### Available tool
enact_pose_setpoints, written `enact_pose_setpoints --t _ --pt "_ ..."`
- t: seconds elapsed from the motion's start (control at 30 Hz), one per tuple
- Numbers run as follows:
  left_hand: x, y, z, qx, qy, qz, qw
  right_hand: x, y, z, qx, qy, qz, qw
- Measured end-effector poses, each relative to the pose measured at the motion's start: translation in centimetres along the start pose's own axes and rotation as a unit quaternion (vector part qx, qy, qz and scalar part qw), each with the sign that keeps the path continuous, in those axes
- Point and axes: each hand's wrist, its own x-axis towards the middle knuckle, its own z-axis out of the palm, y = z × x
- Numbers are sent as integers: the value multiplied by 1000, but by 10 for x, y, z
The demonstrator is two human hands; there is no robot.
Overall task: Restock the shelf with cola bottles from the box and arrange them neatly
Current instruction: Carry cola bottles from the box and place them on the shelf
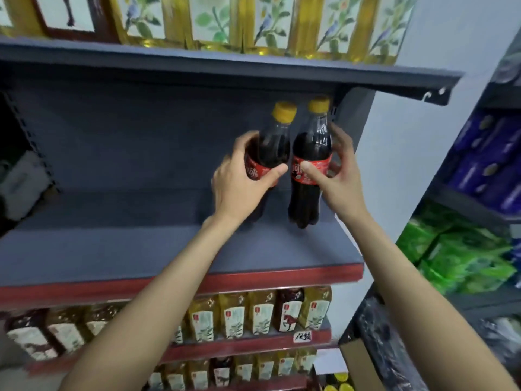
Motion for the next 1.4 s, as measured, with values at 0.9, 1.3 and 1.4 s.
enact_pose_setpoints --t 0.9,1.3,1.4 --pt "88 -67 154 32 -48 -155 986 98 151 -11 -141 -19 37 989" --pt "41 -34 91 -88 -11 -128 988 26 55 5 -218 84 -120 965" --pt "-3 -11 35 -129 56 -73 987 -10 18 29 -142 134 -164 967"
